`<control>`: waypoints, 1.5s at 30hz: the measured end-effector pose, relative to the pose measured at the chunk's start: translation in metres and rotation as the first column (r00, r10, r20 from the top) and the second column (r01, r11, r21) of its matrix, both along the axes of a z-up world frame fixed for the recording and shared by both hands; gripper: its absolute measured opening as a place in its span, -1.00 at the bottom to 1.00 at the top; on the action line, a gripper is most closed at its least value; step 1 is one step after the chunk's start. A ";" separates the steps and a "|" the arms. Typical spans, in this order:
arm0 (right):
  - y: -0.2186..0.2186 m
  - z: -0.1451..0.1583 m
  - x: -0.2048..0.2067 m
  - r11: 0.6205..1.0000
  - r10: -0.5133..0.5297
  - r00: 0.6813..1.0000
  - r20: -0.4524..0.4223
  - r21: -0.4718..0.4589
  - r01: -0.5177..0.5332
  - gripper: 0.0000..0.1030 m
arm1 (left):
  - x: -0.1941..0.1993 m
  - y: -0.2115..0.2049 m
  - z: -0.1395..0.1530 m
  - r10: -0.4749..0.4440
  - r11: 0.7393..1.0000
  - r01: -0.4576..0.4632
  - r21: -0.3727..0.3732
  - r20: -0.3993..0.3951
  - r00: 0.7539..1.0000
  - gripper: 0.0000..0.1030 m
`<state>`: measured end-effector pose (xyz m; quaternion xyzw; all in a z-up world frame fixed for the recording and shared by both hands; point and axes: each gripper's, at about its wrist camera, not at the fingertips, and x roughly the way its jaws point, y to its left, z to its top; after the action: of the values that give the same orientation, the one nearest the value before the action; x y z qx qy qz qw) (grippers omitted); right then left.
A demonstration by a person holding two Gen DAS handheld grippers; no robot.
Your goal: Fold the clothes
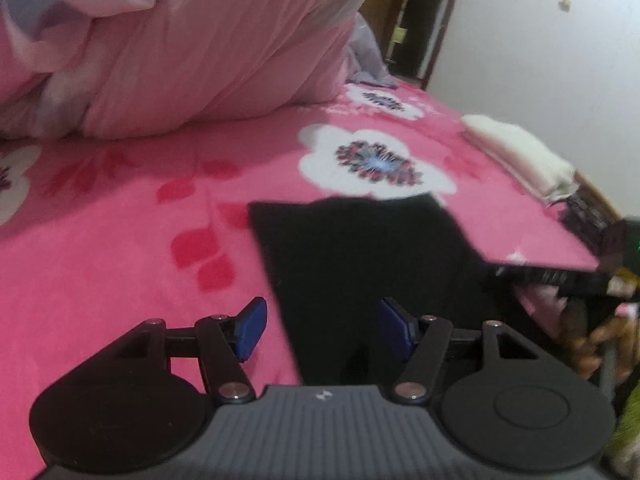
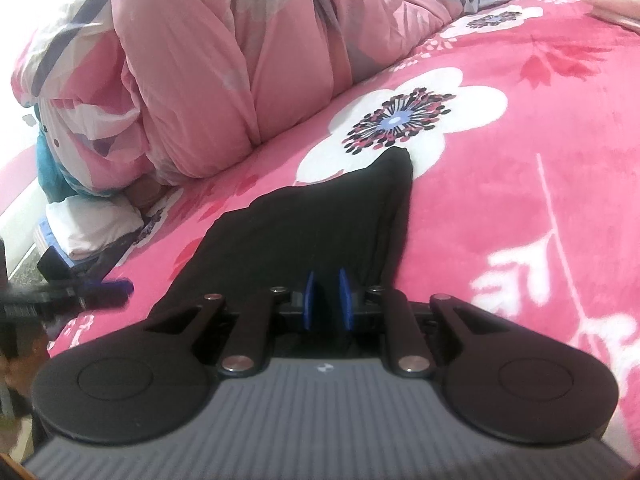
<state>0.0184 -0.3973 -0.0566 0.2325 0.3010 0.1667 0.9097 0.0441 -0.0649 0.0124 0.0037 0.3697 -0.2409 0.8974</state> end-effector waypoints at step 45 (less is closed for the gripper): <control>0.023 0.027 -0.061 0.998 -0.047 0.989 0.142 -0.032 0.052 -0.50 | -0.079 -0.023 -0.014 -0.041 0.997 0.030 0.066 0.169 0.985 0.43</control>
<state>-0.0428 -0.3738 -0.0294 0.2111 0.2329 0.1547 0.9366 -0.0348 -0.0876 -0.0017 0.0594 0.2990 -0.2437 0.9207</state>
